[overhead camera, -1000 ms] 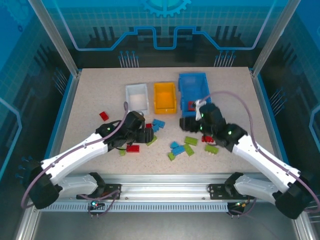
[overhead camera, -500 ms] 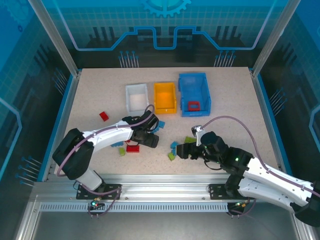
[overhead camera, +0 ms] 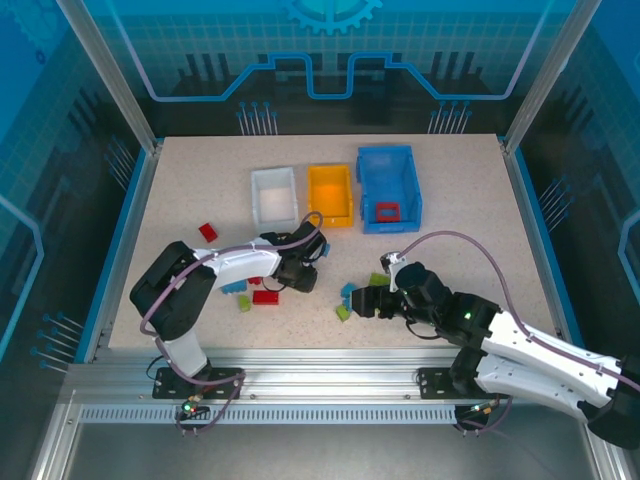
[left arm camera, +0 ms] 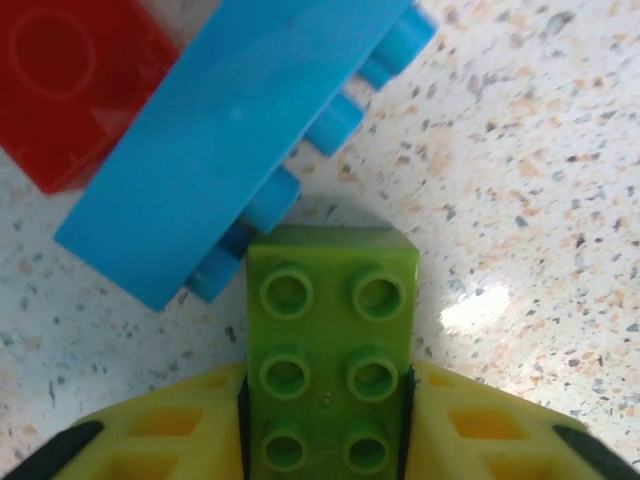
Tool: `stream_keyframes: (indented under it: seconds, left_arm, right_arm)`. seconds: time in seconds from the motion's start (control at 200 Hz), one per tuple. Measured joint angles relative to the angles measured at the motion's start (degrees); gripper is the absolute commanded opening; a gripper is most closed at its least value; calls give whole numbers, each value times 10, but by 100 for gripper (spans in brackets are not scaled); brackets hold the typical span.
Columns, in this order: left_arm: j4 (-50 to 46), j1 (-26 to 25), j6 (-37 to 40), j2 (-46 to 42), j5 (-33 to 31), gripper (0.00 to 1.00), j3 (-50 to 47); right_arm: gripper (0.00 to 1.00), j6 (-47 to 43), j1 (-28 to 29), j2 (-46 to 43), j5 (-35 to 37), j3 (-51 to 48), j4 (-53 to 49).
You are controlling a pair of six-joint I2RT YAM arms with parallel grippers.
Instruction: Sort the legos into containers by color
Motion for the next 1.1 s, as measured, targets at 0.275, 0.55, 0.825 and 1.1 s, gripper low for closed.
stream_keyframes:
  seconds: [0.275,0.55,0.825,1.1]
  left_arm:
    - [-15,-10,-32,-96,3,25,-5]
    - [-88,82,-49,-150,16,25,122]
    - [-100,191,-46,2,11,25,259]
    - [-100,238,-47,162,11,30,337]
  right_arm:
    - [77,-7,0,-23,39,48,-19]
    - [77,-50,-2,21,39,82,50]
    - [76,-74,-38,150,32,176,114]
    - [76,-74,-57,196,16,196,129]
